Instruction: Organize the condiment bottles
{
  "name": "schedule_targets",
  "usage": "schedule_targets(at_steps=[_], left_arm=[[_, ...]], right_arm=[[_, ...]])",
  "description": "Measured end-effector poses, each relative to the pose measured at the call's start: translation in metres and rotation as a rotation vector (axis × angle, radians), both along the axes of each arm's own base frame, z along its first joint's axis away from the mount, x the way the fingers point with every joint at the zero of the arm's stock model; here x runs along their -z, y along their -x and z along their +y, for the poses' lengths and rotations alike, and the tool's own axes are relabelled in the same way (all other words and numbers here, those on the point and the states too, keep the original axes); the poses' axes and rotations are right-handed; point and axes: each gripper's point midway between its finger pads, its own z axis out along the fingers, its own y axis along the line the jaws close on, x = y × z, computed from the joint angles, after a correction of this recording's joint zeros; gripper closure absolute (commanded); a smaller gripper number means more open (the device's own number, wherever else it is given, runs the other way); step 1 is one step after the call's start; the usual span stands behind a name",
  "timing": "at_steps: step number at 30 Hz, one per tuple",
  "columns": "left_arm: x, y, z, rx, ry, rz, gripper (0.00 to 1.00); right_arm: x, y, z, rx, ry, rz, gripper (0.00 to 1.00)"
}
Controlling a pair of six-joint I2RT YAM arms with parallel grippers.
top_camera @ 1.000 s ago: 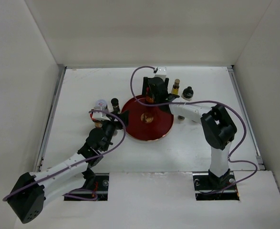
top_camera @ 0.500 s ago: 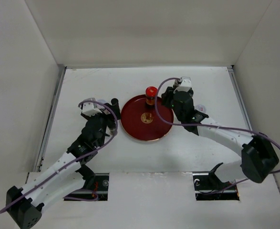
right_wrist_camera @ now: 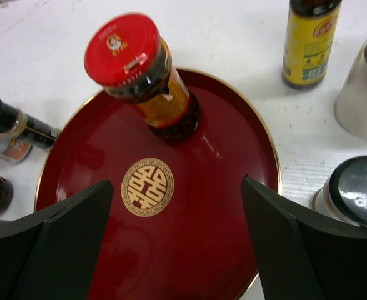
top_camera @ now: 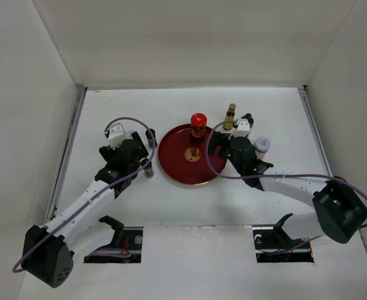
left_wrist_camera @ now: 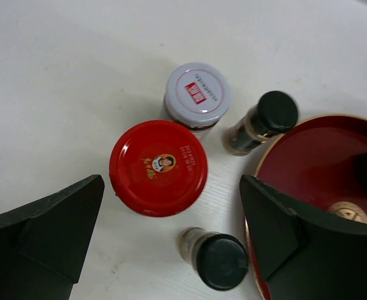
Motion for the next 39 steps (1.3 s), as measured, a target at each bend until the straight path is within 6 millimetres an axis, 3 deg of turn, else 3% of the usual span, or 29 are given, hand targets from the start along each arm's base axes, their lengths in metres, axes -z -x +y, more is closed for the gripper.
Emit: schedule_targets(at_steps=[3, 8, 14, 20, 25, 28, 33, 39], left_arm=[[0.014, -0.006, 0.006, -0.024, -0.021, 0.064, 0.09], [0.022, -0.016, 0.012, -0.054, -0.032, 0.105, 0.1], [0.042, -0.023, 0.008, -0.057, -0.042, 0.16, 0.23], [0.049, -0.023, 0.008, -0.058, -0.048, 0.181, 0.55], [0.044, -0.016, 0.007, -0.037, -0.034, 0.184, 0.65], [0.027, -0.007, 0.007, -0.023, -0.019, 0.151, 0.66], [-0.023, 0.003, 0.0, 0.028, -0.001, 0.042, 0.67], [-0.098, -0.013, -0.064, 0.201, 0.032, -0.116, 0.67]], right_arm=[[0.008, 0.004, 0.0, -0.009, -0.01, 0.015, 0.06], [0.003, 0.004, 0.004, -0.02, -0.045, -0.004, 0.04], [0.0, 0.003, 0.006, -0.022, -0.058, -0.013, 0.04], [-0.001, 0.003, 0.006, -0.022, -0.066, -0.016, 0.04], [-0.002, 0.004, 0.005, -0.021, -0.073, -0.021, 0.04], [-0.001, 0.005, 0.005, -0.021, -0.073, -0.02, 0.04], [-0.002, 0.006, 0.004, -0.021, -0.074, -0.021, 0.04], [-0.004, 0.006, 0.004, -0.02, -0.083, -0.026, 0.11]])
